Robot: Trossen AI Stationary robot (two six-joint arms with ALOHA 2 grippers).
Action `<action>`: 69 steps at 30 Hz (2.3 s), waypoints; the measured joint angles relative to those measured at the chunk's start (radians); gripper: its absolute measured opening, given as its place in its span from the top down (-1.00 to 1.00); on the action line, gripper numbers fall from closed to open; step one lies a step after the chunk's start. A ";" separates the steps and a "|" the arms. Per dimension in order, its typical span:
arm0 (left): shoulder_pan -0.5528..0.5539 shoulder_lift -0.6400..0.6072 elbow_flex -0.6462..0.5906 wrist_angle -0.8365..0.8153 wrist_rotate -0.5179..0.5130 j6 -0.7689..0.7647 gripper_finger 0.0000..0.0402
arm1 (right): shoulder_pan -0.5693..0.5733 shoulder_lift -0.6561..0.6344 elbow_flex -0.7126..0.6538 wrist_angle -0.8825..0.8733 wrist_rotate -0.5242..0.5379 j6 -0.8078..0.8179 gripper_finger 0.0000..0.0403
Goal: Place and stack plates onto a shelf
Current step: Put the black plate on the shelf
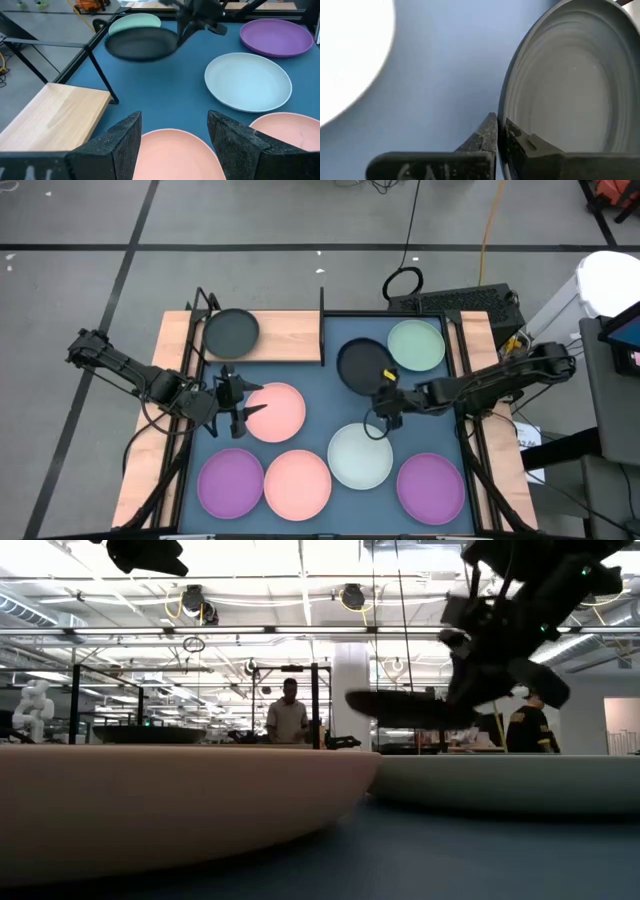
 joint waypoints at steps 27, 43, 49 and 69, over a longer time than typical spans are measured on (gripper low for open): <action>-0.033 -0.155 -0.002 -0.145 -0.188 -0.019 -0.15 | 0.068 0.383 0.660 0.273 0.282 -0.195 1.00; -0.079 -0.297 -0.002 -0.074 -0.290 0.123 -0.15 | -0.118 0.648 0.936 0.271 0.069 -0.264 1.00; -0.079 -0.297 -0.001 -0.036 -0.290 0.198 -0.15 | -0.180 0.696 0.945 0.280 -0.008 -0.256 1.00; -0.079 -0.297 -0.001 0.045 -0.286 0.327 -0.15 | -0.274 0.743 0.943 0.261 -0.243 -0.185 1.00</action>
